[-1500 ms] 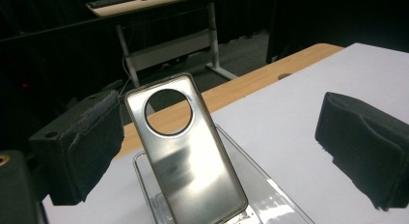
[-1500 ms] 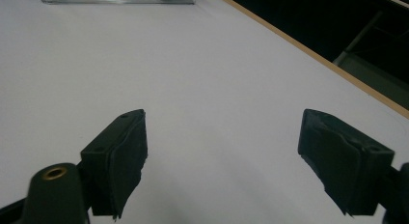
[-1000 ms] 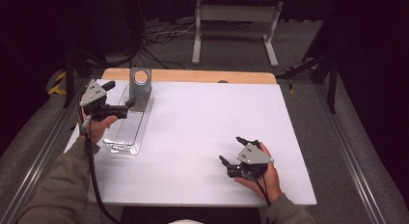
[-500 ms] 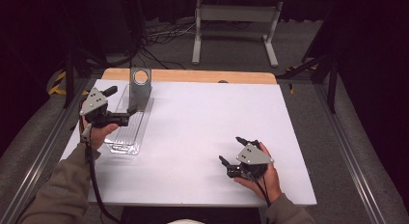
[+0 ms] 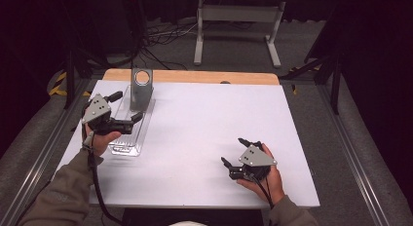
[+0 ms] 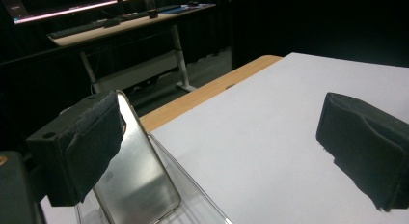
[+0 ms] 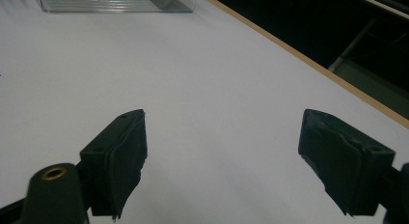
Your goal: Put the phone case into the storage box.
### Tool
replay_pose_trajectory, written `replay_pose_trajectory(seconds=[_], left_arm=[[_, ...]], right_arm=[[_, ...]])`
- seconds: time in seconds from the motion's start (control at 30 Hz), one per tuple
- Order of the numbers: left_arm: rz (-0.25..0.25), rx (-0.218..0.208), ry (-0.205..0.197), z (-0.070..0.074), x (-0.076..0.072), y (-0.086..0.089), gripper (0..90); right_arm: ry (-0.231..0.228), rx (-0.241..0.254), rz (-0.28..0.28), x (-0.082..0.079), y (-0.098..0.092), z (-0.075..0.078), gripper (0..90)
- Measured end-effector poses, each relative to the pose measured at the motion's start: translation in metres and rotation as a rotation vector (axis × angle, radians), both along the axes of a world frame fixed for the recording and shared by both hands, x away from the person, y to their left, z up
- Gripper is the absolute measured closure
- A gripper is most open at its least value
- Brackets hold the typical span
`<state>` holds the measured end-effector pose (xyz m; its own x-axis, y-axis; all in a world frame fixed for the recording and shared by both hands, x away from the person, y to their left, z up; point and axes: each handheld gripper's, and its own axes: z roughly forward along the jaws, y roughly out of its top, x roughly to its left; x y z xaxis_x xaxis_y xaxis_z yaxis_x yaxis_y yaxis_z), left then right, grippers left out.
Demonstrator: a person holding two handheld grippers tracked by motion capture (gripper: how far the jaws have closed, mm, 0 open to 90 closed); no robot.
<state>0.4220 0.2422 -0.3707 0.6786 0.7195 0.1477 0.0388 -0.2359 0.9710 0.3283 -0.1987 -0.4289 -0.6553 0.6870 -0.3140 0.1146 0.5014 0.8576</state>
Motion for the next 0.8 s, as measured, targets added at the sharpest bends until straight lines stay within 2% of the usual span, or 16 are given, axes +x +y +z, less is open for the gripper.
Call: replay_pose_trajectory(seconds=[0.23, 0.4, 0.8], left_arm=[[-0.021, -0.010, -0.009, 0.000, -0.007, -0.004, 3.3], [-0.037, 0.001, -0.009, 0.001, -0.011, -0.006, 3.2], [-0.067, -0.003, -0.023, 0.001, -0.023, -0.013, 3.1]], right_arm=[[-0.009, -0.004, 0.003, -0.001, 0.000, 0.001, 18.5], [-0.014, -0.004, 0.004, -0.001, -0.001, 0.002, 18.5], [-0.021, 0.001, 0.002, -0.002, -0.001, 0.004, 18.5]])
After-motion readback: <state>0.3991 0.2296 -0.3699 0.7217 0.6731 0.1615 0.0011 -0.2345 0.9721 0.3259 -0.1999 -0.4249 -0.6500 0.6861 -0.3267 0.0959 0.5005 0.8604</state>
